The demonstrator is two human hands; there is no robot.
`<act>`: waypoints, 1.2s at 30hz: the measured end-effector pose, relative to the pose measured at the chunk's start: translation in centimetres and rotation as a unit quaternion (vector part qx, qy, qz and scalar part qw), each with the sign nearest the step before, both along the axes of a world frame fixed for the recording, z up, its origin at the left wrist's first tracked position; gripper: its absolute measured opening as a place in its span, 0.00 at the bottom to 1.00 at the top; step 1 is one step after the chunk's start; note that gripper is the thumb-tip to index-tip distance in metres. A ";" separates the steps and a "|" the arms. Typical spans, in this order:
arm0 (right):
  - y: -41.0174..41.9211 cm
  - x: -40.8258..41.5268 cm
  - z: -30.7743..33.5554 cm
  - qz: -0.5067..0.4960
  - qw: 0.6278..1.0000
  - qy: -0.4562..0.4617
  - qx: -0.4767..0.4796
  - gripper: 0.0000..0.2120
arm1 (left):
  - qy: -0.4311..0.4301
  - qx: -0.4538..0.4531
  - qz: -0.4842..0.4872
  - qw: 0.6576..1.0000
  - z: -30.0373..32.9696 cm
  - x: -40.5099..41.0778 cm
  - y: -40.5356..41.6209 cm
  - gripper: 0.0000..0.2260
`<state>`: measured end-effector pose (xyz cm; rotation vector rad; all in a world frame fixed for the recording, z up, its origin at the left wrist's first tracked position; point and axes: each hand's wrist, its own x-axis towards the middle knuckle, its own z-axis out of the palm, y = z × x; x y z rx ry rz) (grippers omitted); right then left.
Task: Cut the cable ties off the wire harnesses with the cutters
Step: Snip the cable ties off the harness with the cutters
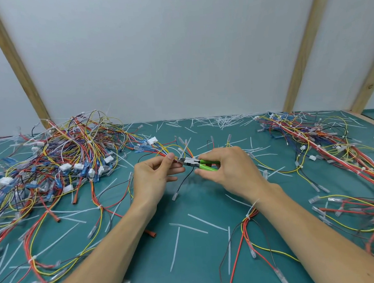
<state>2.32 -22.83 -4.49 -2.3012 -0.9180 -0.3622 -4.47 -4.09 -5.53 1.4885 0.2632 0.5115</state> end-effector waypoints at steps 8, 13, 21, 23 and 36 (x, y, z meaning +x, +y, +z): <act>0.1 0.0 0.1 0.003 1.000 -0.003 0.001 0.09 | -0.005 -0.001 0.000 1.000 0.0 -0.1 0.0 0.10; 0.1 -0.1 0.2 0.004 1.000 0.002 0.004 0.07 | -0.003 0.003 -0.002 1.000 0.0 -0.1 0.0 0.10; 0.1 0.0 0.1 0.011 1.000 0.005 0.007 0.06 | 0.001 0.004 -0.004 1.000 -0.1 0.0 0.1 0.10; 0.1 0.0 0.1 0.014 1.000 0.003 0.007 0.06 | 0.001 0.003 -0.005 1.000 -0.1 0.0 0.1 0.10; 0.1 0.1 -0.1 0.020 1.000 -0.004 0.014 0.04 | 0.003 0.004 -0.006 1.000 -0.2 0.1 0.2 0.10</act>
